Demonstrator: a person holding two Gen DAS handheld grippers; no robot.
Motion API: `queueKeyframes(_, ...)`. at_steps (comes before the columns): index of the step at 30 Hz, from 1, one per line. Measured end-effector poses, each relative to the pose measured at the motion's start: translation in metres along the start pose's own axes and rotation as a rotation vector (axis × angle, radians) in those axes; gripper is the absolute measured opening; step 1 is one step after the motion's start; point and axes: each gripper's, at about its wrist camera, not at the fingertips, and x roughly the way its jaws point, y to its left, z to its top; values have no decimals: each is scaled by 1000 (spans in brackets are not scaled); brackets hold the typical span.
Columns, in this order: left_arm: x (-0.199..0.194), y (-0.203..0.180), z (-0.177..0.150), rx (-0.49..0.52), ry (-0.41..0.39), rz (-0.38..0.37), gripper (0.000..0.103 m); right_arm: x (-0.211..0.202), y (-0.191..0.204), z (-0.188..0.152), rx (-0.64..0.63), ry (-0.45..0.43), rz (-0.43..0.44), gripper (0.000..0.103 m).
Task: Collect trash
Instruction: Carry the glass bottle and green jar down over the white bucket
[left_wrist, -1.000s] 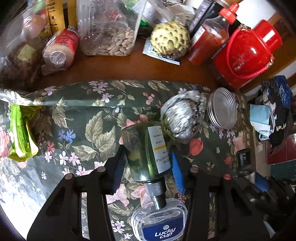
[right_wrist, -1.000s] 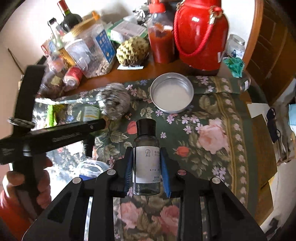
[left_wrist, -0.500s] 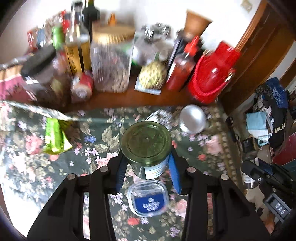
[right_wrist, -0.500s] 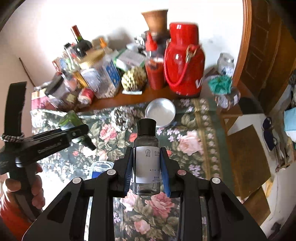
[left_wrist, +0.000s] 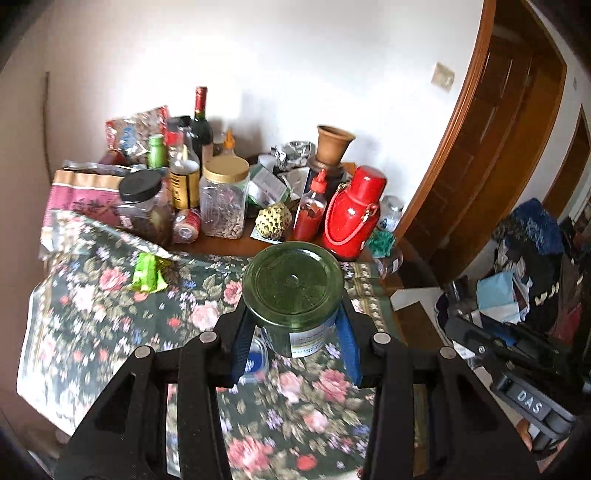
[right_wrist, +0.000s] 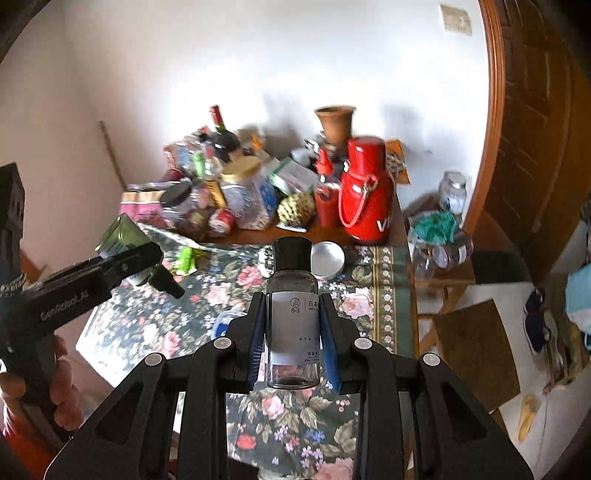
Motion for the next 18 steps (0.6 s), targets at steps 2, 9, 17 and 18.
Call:
queueKeyframes(2,-23,-5,-9,-6,-24,13,41,-12,2,-3,-16,-13,20,26)
queueKeyframes(9,-86,-8,-30,-2,-81,51,41,-56,20,-15,-44,-71,69,26)
queueKeyframes(17,-148,8,-65,24,-135,19,41,-101,57,-41,-46,-141,39,26)
queueKeyframes(18,-154,9,-69,31,-140,15,41,-107,65,-48,-40,-150,31,26)
